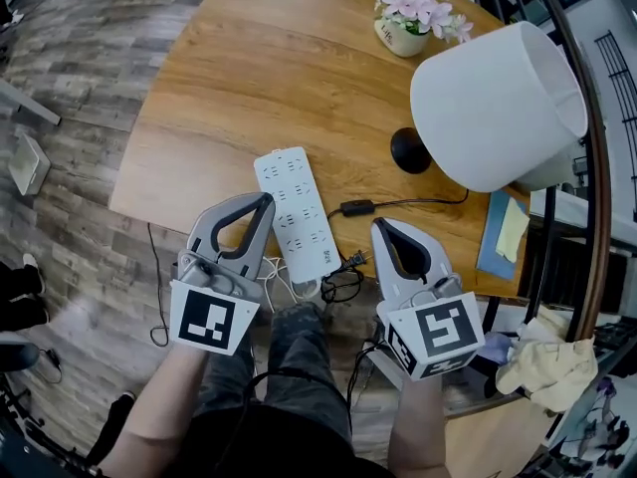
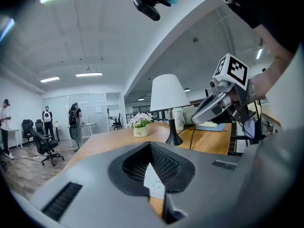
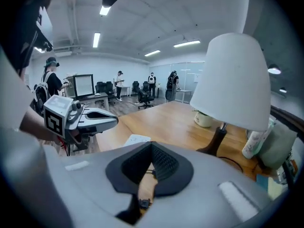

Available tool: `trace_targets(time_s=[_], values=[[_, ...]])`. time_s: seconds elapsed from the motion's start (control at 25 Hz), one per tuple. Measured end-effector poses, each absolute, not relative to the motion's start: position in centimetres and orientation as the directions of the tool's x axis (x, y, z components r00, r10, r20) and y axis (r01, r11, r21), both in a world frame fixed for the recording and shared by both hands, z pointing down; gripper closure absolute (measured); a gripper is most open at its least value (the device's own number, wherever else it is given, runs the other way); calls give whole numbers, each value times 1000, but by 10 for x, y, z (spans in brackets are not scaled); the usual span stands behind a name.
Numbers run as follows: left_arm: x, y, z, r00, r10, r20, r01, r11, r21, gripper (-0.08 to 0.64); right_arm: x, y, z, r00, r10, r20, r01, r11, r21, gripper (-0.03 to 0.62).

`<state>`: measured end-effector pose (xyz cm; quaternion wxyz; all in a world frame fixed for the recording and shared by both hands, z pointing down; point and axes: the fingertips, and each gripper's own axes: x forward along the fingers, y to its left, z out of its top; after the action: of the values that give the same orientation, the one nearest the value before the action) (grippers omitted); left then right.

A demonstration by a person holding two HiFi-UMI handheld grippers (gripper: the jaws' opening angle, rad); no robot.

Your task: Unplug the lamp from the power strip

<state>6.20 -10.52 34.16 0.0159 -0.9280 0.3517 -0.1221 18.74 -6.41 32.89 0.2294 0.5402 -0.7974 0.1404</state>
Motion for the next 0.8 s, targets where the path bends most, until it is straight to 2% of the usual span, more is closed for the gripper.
trace_targets(time_s=[0.36,0.8], values=[[53,-110,310,735,-656,175,-655,-752,-69,566,172,-62,294,-332,-854,400,-933,360,-5,584],[41,-115,270,727,-678,112,-679,-733,-29,566,170,-65,253,-289,-925,246,-953,303,17,584]])
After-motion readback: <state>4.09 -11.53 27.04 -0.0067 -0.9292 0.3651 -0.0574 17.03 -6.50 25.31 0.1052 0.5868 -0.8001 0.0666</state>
